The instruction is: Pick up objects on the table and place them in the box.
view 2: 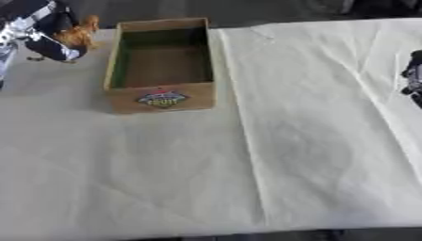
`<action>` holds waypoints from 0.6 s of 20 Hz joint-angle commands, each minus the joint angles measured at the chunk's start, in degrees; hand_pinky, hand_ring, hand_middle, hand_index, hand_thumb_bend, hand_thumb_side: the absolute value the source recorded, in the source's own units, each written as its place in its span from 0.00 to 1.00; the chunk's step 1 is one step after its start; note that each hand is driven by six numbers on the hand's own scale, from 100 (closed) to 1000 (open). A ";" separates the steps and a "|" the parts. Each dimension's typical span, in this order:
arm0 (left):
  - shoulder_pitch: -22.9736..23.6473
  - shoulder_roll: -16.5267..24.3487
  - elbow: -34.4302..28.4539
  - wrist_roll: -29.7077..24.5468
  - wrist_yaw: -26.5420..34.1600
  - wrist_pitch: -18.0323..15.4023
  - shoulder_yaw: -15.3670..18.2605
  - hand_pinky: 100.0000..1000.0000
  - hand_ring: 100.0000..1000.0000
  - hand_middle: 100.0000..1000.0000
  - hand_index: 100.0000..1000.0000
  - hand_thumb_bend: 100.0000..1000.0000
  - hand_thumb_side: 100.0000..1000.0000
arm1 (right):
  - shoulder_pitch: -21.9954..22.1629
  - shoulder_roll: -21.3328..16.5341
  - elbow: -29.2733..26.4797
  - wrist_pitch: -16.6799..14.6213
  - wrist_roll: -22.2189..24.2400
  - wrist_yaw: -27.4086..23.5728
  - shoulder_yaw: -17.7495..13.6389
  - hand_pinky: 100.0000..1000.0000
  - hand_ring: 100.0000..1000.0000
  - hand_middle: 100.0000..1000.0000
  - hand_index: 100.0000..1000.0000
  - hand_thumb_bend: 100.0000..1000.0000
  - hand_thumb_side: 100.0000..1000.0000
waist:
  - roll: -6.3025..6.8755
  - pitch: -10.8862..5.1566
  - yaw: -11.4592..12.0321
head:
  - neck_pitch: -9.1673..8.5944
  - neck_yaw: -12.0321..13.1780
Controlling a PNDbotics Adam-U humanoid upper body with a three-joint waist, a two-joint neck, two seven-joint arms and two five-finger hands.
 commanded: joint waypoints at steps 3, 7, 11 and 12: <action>-3.30 -2.24 -1.25 -0.78 0.78 -1.11 -1.87 0.38 0.24 0.22 0.33 0.27 0.00 | -0.72 -1.44 -0.57 -0.08 0.46 -0.35 0.06 0.36 0.54 0.62 0.77 0.00 0.29 | -0.12 -1.27 -0.64 | -0.07 0.60; -4.21 -5.69 0.85 -0.13 -0.81 -1.98 -2.87 0.38 0.24 0.22 0.33 0.28 0.00 | -0.93 -1.30 -0.55 -0.08 0.73 -0.42 0.30 0.36 0.54 0.62 0.77 0.00 0.29 | -0.09 -1.15 -1.43 | -0.23 1.03; -4.44 -8.53 2.76 1.46 -2.36 -3.04 -3.71 0.39 0.25 0.23 0.34 0.28 0.00 | -1.31 -1.12 -0.62 -0.08 1.00 -0.44 0.52 0.36 0.53 0.62 0.77 0.00 0.29 | -0.05 -0.83 -2.16 | -0.62 1.39; -4.32 -9.15 3.33 1.71 -2.75 -3.16 -3.81 0.39 0.25 0.23 0.34 0.29 0.00 | -1.41 -1.05 -0.63 -0.07 1.05 -0.46 0.55 0.36 0.53 0.62 0.77 0.00 0.29 | -0.07 -0.72 -2.31 | -0.71 1.50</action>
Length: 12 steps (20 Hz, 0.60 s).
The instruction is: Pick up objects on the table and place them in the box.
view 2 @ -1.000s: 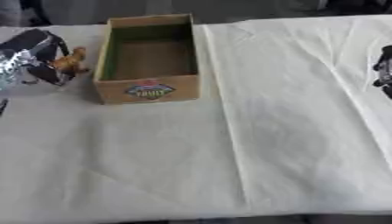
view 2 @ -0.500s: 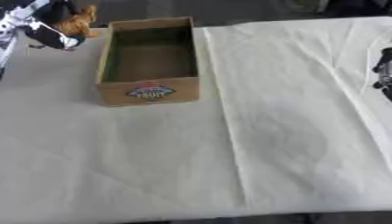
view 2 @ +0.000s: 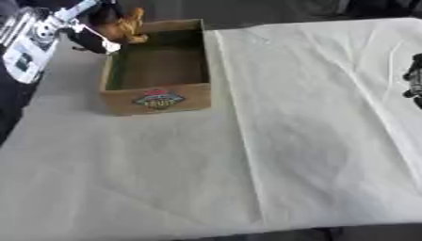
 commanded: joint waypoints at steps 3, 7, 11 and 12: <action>-0.89 -1.70 2.19 1.61 -1.98 -0.63 -0.39 0.39 0.26 0.24 0.36 0.29 0.00 | -0.99 -0.84 -0.67 -0.12 0.47 -0.47 -0.07 0.36 0.53 0.62 0.77 0.00 0.29 | -0.21 -0.46 -0.44 | -0.88 0.48; 0.00 -2.76 4.31 2.18 -4.52 -0.69 -0.63 0.43 0.33 0.32 0.43 0.34 0.00 | -1.03 -0.73 -0.68 -0.11 0.47 -0.50 -0.13 0.36 0.53 0.61 0.77 0.00 0.29 | -0.31 -0.20 -0.63 | -1.01 0.62; 0.55 -3.28 4.86 2.28 -5.92 -1.80 -1.26 0.48 0.40 0.40 0.52 0.39 0.00 | -1.12 -0.60 -0.71 -0.12 0.56 -0.51 -0.12 0.36 0.53 0.61 0.77 0.00 0.29 | -0.38 -0.01 -0.63 | -1.13 0.66; 0.60 -3.30 4.73 1.98 -6.05 -2.12 -1.47 0.50 0.43 0.43 0.56 0.41 0.00 | -1.12 -0.59 -0.70 -0.11 0.57 -0.50 -0.13 0.36 0.53 0.61 0.77 0.00 0.29 | -0.38 0.00 -0.62 | -1.14 0.70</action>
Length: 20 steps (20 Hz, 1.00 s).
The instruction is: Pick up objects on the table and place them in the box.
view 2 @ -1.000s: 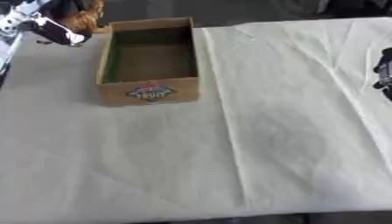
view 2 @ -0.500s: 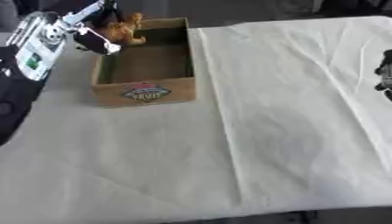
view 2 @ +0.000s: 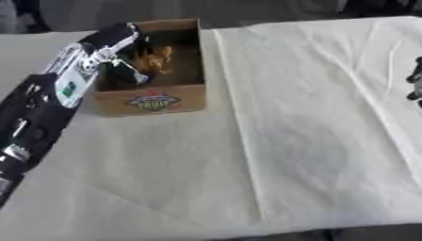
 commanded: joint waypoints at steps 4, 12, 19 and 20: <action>-1.02 0.54 -1.76 -1.98 -0.06 -1.42 -0.50 0.57 0.52 0.53 0.67 0.64 0.00 | -0.65 -0.73 -0.70 -0.10 0.31 -0.47 -0.32 0.36 0.53 0.61 0.77 0.00 0.29 | -0.32 -0.82 0.05 | -0.67 0.12; -0.10 2.76 -9.51 0.87 5.46 -1.04 0.17 0.70 0.68 0.66 0.77 1.00 0.40 | -0.31 -0.75 -0.61 -0.12 0.25 -0.50 -0.53 0.36 0.53 0.61 0.77 0.00 0.29 | -0.37 -1.25 0.72 | -0.61 -0.16; 3.95 8.49 -22.92 4.98 12.99 3.24 2.97 0.62 0.59 0.60 0.74 0.91 0.38 | 0.18 -0.79 -0.51 -0.15 -0.05 -0.53 -0.96 0.36 0.53 0.61 0.77 0.00 0.30 | -0.43 -1.52 2.18 | -0.41 -0.72; 4.89 9.23 -24.62 5.82 14.77 4.14 3.44 0.61 0.58 0.59 0.73 0.87 0.38 | 0.19 -0.74 -0.54 -0.18 -0.08 -0.60 -1.00 0.36 0.53 0.61 0.77 0.00 0.30 | -0.45 -1.52 2.37 | -0.42 -0.81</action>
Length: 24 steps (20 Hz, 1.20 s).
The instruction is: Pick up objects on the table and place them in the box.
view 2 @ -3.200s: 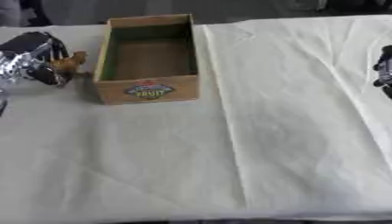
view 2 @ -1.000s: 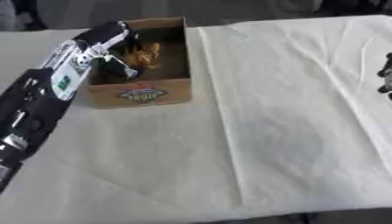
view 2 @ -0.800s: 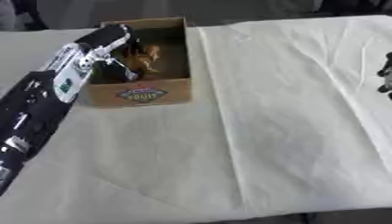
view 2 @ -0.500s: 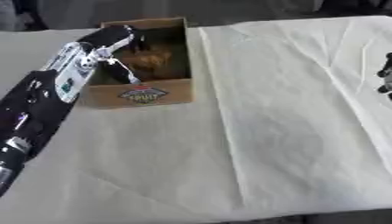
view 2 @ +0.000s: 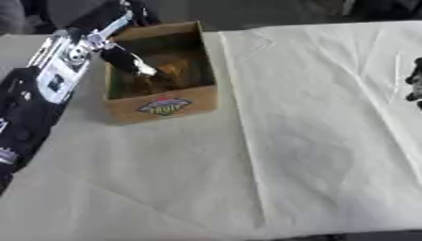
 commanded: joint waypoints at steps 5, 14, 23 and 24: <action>8.24 5.90 -12.68 10.40 14.39 6.36 5.41 0.54 0.53 0.53 0.69 0.66 0.35 | -0.17 -0.71 -0.55 -0.13 -0.39 -0.53 -1.14 0.36 0.54 0.62 0.77 0.00 0.29 | -0.50 -0.97 1.60 | -0.25 -0.84; 24.37 4.14 -23.19 30.43 36.44 7.38 8.72 0.48 0.48 0.48 0.63 0.49 0.35 | -0.35 -0.72 -0.80 -0.21 -1.26 -0.55 -1.65 0.36 0.54 0.62 0.77 0.00 0.29 | -0.73 -0.49 2.41 | -0.49 -0.95; 30.76 1.33 -25.19 35.66 41.91 6.17 9.02 0.45 0.46 0.46 0.61 0.46 0.36 | -0.45 -0.58 -0.91 -0.17 -1.50 -0.52 -1.83 0.36 0.54 0.62 0.77 0.00 0.29 | -0.76 -0.11 2.65 | -0.53 -0.86; 31.23 1.16 -25.16 35.76 42.17 6.16 9.00 0.45 0.46 0.46 0.61 0.46 0.36 | -0.44 -0.60 -0.91 -0.17 -1.53 -0.51 -1.85 0.36 0.54 0.62 0.77 0.00 0.29 | -0.77 -0.09 2.68 | -0.39 -0.86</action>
